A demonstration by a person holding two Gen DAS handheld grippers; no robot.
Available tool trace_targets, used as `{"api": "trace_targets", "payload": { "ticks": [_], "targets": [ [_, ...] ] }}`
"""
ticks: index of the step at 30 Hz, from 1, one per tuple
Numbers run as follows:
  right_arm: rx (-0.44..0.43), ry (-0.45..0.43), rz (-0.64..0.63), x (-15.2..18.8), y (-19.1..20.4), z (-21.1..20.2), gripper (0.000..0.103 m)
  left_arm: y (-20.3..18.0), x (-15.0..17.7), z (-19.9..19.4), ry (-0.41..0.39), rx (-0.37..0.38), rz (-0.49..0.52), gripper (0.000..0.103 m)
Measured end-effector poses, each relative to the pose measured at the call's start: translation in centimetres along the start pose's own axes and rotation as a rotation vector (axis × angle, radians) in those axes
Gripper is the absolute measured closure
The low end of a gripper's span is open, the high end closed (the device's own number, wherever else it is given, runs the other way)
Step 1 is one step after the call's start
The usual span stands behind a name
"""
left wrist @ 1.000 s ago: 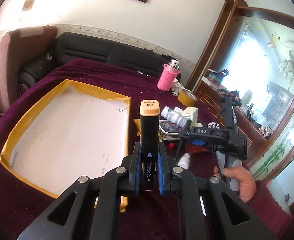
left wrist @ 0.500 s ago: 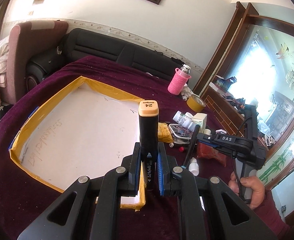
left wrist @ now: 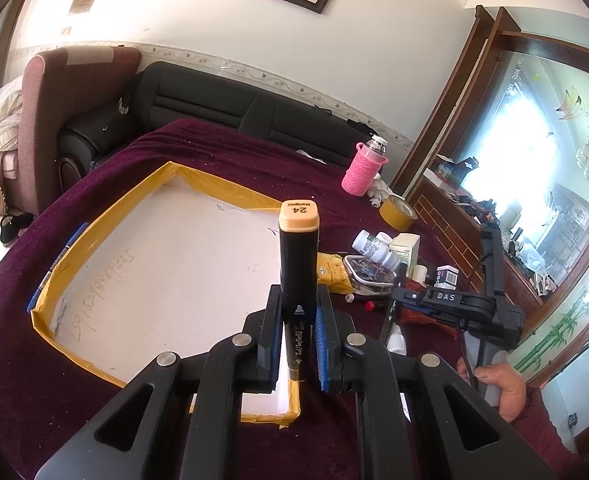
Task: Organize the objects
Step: 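Lift the black marker with the left gripper while the right gripper grasps another black marker, then place both black markers into the yellow-rimmed tray and open both grippers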
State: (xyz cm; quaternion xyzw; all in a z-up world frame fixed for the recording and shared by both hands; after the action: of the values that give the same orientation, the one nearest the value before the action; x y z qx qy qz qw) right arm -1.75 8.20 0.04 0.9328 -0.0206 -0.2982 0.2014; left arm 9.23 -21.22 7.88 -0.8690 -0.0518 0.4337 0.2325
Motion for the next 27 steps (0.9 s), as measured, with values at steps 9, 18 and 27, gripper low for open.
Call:
{"api": "trace_targets", "payload": {
  "ticks": [9, 18, 27],
  "targets": [
    [-0.001, 0.015, -0.025, -0.5, 1.3, 2.5, 0.089, 0.8, -0.3, -0.3, -0.001, -0.008, -0.023, 0.091],
    [-0.188, -0.034, -0.098, -0.2, 5.3, -2.6, 0.089, 1.9, -2.9, -2.2, -0.051, -0.025, -0.003, 0.091],
    [-0.417, 0.127, -0.238, 0.1, 15.5, -0.4, 0.089, 3.5, -5.9, 1.9, 0.077, -0.125, 0.072, 0.091]
  ]
}}
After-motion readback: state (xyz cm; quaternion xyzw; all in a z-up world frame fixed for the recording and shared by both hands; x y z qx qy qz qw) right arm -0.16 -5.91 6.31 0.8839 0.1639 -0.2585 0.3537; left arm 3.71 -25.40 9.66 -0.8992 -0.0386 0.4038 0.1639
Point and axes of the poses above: each gripper's, at about its wrist camera, not at the fingertips, and z roughly the way its jaws point, y to its left, x to its underside, the point moved 4 cm from there along z, roughly the way its jaws point, and after that the axes turned 4 degrees about -z, right-handed, at the moved point
